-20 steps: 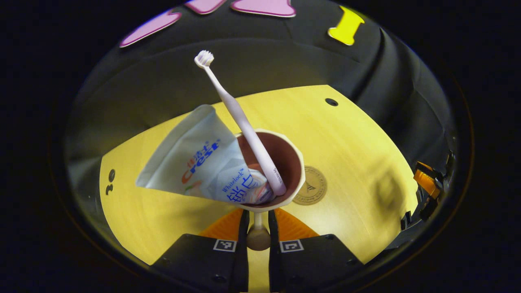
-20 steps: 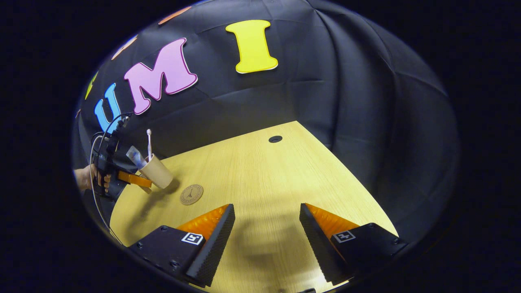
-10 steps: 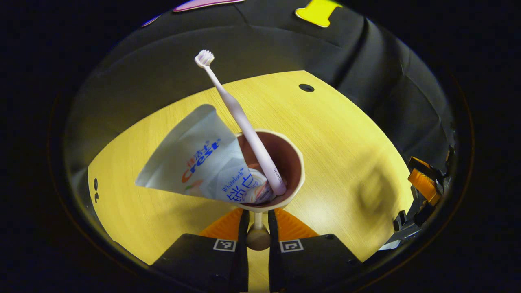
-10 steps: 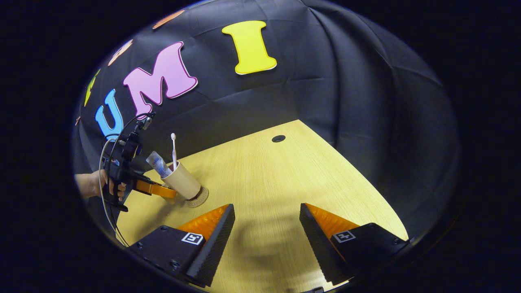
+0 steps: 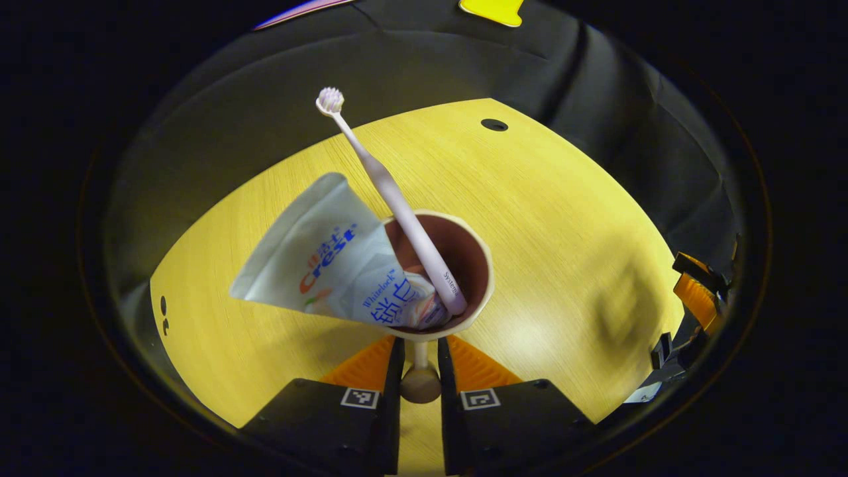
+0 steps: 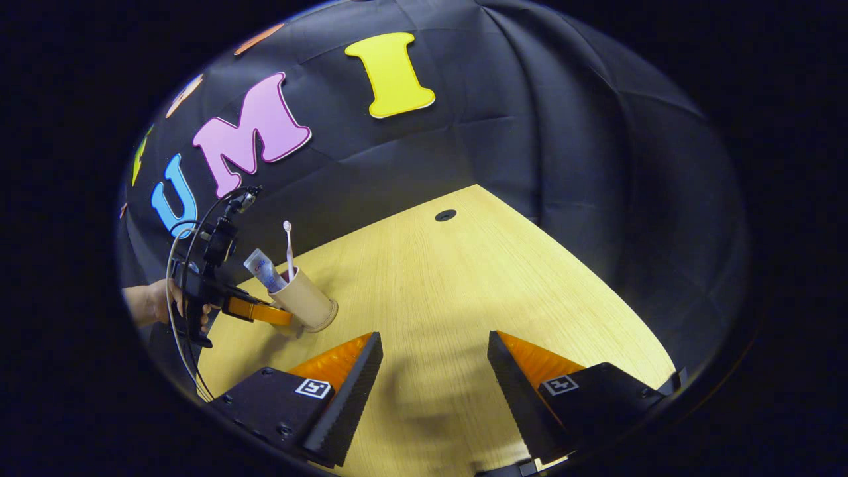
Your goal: Put the toothbrush and toothpaste on the desktop into the cup, then pick up the cup and place it on the coaster on the desktop.
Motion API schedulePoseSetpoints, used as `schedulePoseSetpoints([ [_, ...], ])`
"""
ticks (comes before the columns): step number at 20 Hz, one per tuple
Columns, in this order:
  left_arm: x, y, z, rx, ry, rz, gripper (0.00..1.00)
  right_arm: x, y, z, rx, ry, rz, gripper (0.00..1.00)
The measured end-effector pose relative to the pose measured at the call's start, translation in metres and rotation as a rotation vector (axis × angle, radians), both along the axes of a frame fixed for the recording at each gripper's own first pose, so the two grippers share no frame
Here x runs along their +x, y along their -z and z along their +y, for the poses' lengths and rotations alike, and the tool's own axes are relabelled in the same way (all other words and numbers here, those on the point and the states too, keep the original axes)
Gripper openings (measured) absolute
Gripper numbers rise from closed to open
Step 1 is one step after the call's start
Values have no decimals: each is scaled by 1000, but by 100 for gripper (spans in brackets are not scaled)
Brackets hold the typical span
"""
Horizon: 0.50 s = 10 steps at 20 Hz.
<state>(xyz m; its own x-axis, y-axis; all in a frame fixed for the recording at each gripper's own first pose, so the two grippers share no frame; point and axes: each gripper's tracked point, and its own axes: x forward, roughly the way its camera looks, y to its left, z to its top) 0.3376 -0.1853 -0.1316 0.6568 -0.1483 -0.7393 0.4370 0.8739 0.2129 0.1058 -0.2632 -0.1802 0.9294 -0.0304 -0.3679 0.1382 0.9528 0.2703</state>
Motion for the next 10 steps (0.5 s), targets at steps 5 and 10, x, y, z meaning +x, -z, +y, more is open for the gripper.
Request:
schedulePoseSetpoints([
  [5,-16,-29,3,-45,9,-87,68,-7,-11,3,-15,8,-22,98],
  [10,-52,-74,33,-38,-12,-257,99,-14,-38,31,-38,-30,-58,98],
])
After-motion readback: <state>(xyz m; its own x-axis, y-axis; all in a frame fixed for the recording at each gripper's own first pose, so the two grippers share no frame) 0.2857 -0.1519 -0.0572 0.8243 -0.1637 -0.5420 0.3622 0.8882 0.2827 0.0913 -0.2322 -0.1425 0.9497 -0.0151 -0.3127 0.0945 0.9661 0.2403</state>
